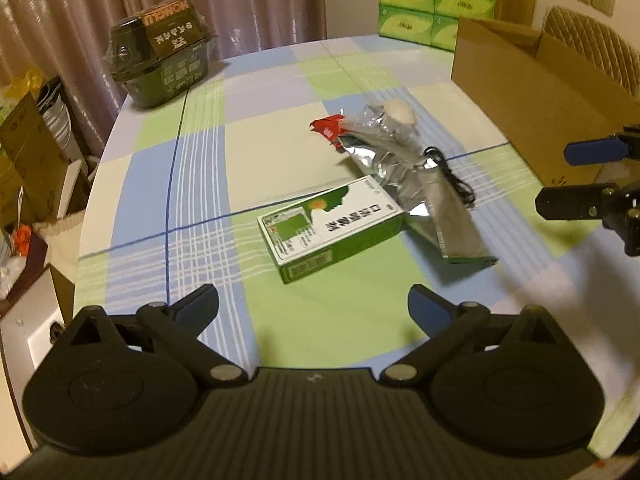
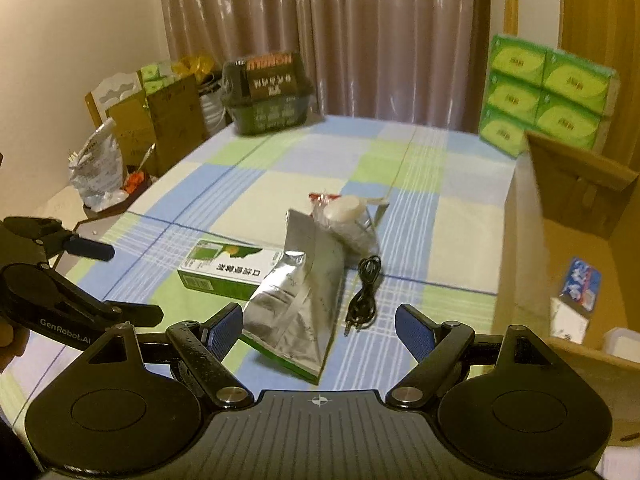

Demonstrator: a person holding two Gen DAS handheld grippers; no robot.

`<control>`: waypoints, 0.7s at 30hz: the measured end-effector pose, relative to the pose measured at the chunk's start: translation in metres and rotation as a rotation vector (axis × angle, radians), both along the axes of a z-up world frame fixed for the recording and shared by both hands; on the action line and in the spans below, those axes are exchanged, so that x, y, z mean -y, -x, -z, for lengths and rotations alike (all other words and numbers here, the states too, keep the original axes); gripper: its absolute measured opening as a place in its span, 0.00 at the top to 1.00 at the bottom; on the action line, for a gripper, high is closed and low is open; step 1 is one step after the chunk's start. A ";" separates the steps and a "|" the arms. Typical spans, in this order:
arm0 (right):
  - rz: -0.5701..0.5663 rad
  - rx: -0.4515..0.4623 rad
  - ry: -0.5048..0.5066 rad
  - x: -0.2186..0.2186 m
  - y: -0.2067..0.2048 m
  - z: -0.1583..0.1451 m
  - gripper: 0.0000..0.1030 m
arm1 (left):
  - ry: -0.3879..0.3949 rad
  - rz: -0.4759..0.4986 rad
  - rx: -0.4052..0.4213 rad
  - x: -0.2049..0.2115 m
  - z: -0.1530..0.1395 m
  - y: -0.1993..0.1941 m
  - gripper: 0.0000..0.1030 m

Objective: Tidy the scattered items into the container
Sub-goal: 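Move both grippers back toward the spray box and silver foil bag, then grasp the green spray box with left gripper while right gripper grasps the foil bag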

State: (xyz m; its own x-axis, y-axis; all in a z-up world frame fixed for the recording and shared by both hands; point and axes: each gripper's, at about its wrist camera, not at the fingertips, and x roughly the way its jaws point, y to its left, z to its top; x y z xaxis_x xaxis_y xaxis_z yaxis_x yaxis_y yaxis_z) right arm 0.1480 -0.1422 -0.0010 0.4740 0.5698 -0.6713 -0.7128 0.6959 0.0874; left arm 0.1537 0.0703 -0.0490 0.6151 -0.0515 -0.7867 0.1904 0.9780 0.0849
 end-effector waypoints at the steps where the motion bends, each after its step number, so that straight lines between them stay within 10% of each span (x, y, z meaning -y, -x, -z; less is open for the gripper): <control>1: 0.000 -0.010 0.003 -0.003 -0.003 0.003 0.21 | -0.003 0.008 -0.001 -0.002 0.003 -0.004 0.03; 21: 0.021 -0.169 0.020 -0.045 -0.053 0.046 0.21 | -0.118 0.440 0.010 -0.005 0.046 -0.072 0.02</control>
State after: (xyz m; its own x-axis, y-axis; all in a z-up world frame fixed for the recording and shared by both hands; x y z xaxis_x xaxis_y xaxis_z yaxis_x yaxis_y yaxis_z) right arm 0.2009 -0.0970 -0.0469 0.3649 0.5464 -0.7539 -0.6745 0.7133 0.1906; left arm 0.2257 0.0757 -0.0947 0.5628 -0.2197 -0.7969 0.5842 0.7878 0.1953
